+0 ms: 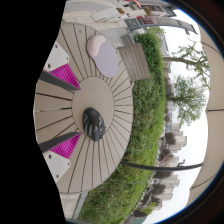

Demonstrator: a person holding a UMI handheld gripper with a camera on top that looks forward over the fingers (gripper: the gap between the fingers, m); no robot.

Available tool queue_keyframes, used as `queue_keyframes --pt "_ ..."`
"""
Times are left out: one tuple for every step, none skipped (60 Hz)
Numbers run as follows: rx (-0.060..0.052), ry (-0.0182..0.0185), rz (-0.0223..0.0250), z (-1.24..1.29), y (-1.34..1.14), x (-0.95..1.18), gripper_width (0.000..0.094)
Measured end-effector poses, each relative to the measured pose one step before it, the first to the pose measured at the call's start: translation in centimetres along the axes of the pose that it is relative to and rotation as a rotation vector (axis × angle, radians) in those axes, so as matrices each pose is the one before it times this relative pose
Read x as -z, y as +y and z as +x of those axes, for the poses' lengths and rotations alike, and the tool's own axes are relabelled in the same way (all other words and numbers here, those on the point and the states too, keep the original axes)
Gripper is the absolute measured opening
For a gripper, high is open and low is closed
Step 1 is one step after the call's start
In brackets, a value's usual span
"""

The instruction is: Arrange mouse

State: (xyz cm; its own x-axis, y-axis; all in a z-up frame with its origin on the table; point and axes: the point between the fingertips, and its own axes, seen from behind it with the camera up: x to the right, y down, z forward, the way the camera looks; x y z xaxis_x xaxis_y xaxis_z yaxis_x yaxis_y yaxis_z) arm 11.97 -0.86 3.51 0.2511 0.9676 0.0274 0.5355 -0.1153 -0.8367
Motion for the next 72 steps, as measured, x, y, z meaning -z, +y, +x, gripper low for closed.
queue_keyframes --pt "-0.0014 0.00109 -0.00054 0.048 0.062 -0.466 0.0855" --pt "-0.0011 0.00007 -0.00156 0.003 0.095 -0.458 0.0856" --pt "-0.0009 -0.00006 -0.00206 0.009 0.097 -0.472 0.0856" --pt "-0.0018 0.00094 -0.00239 -0.001 0.062 -0.581 0.0856" --pt "-0.0035 -0.00039 -0.00172 -0.043 0.066 -0.475 0.0858" --pt "-0.0045 -0.00066 -0.00057 0.014 0.015 -0.414 0.0856" --pt "-0.0053 -0.00201 0.00007 -0.044 -0.017 -0.415 0.0855" --pt "-0.0055 -0.00292 0.0002 -0.057 -0.04 -0.401 0.0856" --pt "-0.0054 -0.00374 0.00018 -0.063 -0.041 -0.423 0.0856" --pt "-0.0034 -0.00221 -0.00088 -0.012 -0.053 -0.419 0.0856" --pt "-0.0018 -0.00219 -0.00173 0.003 -0.008 -0.38 0.0856" --pt "-0.001 -0.00075 -0.00151 0.021 -0.033 -0.364 0.0856" --pt "-0.0008 0.00076 0.00035 0.066 -0.101 -0.373 0.0857" --pt "-0.0016 0.00123 0.00101 0.005 -0.147 -0.438 0.0857" --pt "0.001 0.00091 -0.00103 0.139 -0.134 -0.35 0.0857" --pt "-0.0001 0.00059 -0.0019 0.1 -0.069 -0.286 0.0855" --pt "0.0001 0.00051 -0.0028 0.079 -0.051 -0.328 0.0858" --pt "-0.0001 0.00015 -0.00254 0.073 -0.072 -0.314 0.0856" --pt "-0.0011 -0.00039 -0.0016 0.067 -0.116 -0.329 0.0856" --pt "-0.0022 -0.00094 -0.00094 0.068 -0.144 -0.329 0.0857" --pt "-0.0026 -0.00125 -0.00071 0.049 -0.159 -0.329 0.0857" --pt "-0.0029 0.0003 -0.00195 0.089 -0.128 -0.299 0.0858" --pt "0.0005 0.00292 0.00164 0.109 -0.196 -0.328 0.0854" --pt "-0.0002 0.0003 -0.00006 0.112 -0.171 -0.263 0.0854" --pt "0.0009 0.00074 -0.00077 0.13 -0.163 -0.27 0.0856" --pt "0.0 0.00056 -0.0003 0.116 -0.192 -0.254 0.0856" --pt "0.0001 -0.00051 -0.00009 0.054 -0.176 -0.269 0.0855" --pt "0.0007 -0.00097 -0.00072 0.053 -0.161 -0.248 0.0854" --pt "0.0006 -0.00042 -0.00055 0.002 -0.144 -0.321 0.0855" --pt "-0.0001 -0.00154 -0.00038 0.06 -0.181 -0.236 0.0855" --pt "-0.0003 -0.00153 -0.00081 0.063 -0.188 -0.253 0.0855" --pt "-0.0002 -0.00151 -0.00135 0.044 -0.156 -0.231 0.0854" --pt "0.0002 -0.00193 -0.0018 0.047 -0.149 -0.274 0.0855" --pt "0.0012 -0.00224 -0.00168 0.047 -0.174 -0.284 0.0855" --pt "0.0018 -0.00273 -0.00003 0.056 -0.202 -0.362 0.0855" --pt "0.0024 -0.00258 -0.00083 0.031 -0.198 -0.257 0.0856" --pt "0.0024 -0.00287 -0.00039 -0.007 -0.185 -0.252 0.0856" --pt "0.0026 -0.00318 -0.00124 -0.003 -0.175 -0.28 0.0855" --pt "0.0019 -0.0033 -0.00127 -0.021 -0.178 -0.236 0.0855" --pt "0.0007 -0.00365 -0.00101 -0.013 -0.209 -0.252 0.0855" --pt "0.0 -0.00359 -0.00093 -0.036 -0.215 -0.247 0.0855" --pt "0.0003 -0.00362 -0.00118 -0.053 -0.191 -0.23 0.0855" --pt "0.0012 -0.00452 -0.0009 0.099 -0.18 -0.287 0.0855" --pt "0.0017 -0.00284 -0.00111 -0.097 -0.147 -0.257 0.0855" --pt "0.0026 -0.00382 0.00018 -0.057 -0.192 -0.241 0.0856" --pt "0.0032 -0.00393 0.00052 -0.055 -0.194 -0.227 0.0856" --pt "0.0037 -0.00426 0.00088 -0.082 -0.175 -0.256 0.0857" --pt "0.0045 -0.00417 0.00019 -0.073 -0.177 -0.252 0.0856" --pt "0.0048 -0.00331 0.00026 -0.055 -0.144 -0.233 0.0856" --pt "0.0048 0.00014 0.00086 0.044 -0.165 -0.217 0.0855" --pt "0.0037 0.00025 -0.00155 0.089 -0.121 -0.128 0.0855" --pt "0.0032 -0.00042 -0.00295 0.035 -0.072 -0.208 0.0857" --pt "0.0022 -0.00128 -0.00238 -0.023 -0.055 -0.208 0.0856" --pt "0.0015 -0.00227 -0.00169 -0.034 -0.078 -0.204 0.0856" --pt "0.0008 -0.0029 -0.00092 -0.043 -0.08 -0.183 0.0855" --pt "0.0009 -0.0036 -0.00073 -0.076 -0.08 -0.178 0.0856" --pt "0.0014 -0.00402 -0.00062 0.009 -0.099 -0.197 0.0856" --pt "0.0008 -0.00427 -0.00116 -0.085 -0.054 -0.104 0.0856" --pt "0.0006 -0.00434 -0.00145 -0.038 -0.078 -0.097 0.0855" --pt "-0.0004 -0.00473 -0.00129 -0.102 -0.069 -0.121 0.0855" --pt "-0.002 -0.00583 -0.00054 -0.147 -0.104 -0.121 0.0855" --pt "-0.0026 -0.00702 -0.00037 -0.131 -0.123 -0.095 0.0854" --pt "-0.0022 -0.00794 -0.00073 -0.174 -0.085 -0.127 0.0855" --pt "-0.0009 -0.00759 -0.00103 -0.204 -0.093 -0.271 0.0856" --pt "-0.0009 -0.00717 -0.00158 -0.144 -0.08 -0.119 0.0856" --pt "-0.0003 -0.00438 -0.0021 -0.103 -0.093 -0.139 0.0855" --pt "0.001 -0.00488 -0.00175 -0.132 -0.057 -0.133 0.0854" --pt "0.0024 -0.00386 -0.00212 -0.1 -0.054 -0.111 0.0853" --pt "0.0033 -0.00323 -0.00217 -0.077 -0.026 -0.137 0.0852" --pt "0.0041 -0.00197 -0.00218 -0.028 -0.018 -0.138 0.0853" --pt "0.0044 -0.00076 -0.00209 -0.037 -0.009 -0.176 0.0853" --pt "0.0047 -0.00017 -0.00341 -0.013 0.084 -0.148 0.0847"
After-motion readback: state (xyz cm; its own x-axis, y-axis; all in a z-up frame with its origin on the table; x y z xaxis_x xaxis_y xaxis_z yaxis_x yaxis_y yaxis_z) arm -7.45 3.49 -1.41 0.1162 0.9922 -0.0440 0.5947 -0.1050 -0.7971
